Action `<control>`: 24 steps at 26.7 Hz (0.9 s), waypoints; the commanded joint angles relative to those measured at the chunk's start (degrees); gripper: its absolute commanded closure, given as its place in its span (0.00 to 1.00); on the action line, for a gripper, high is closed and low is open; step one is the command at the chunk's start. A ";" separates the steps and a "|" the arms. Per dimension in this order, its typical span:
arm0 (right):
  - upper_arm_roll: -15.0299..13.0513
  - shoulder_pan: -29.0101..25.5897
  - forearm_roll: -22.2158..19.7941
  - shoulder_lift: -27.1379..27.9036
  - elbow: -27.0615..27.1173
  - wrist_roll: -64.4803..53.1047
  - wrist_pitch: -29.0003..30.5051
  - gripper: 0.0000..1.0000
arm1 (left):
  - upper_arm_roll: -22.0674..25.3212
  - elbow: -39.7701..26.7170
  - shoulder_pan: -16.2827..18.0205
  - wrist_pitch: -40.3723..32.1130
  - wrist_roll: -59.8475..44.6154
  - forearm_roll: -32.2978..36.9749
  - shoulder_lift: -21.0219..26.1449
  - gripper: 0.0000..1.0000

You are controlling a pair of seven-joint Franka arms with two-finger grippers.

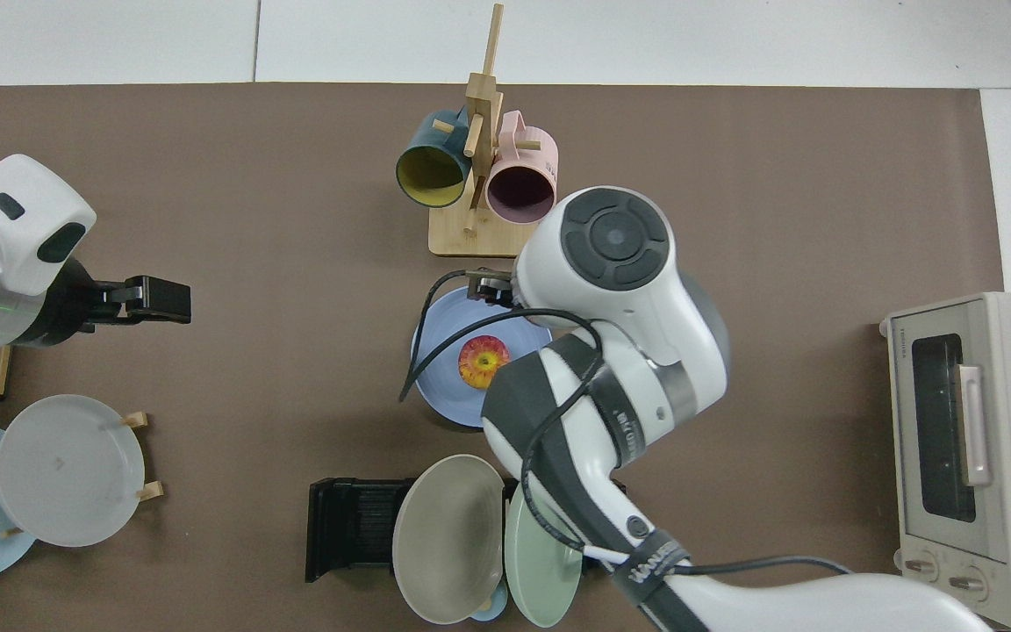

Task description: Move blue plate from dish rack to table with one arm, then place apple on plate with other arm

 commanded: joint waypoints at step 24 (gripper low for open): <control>0.51 -25.99 -2.85 -10.27 -4.06 -42.44 -4.76 0.00 | 0.37 -0.21 -0.31 0.85 0.53 -0.60 0.16 0.00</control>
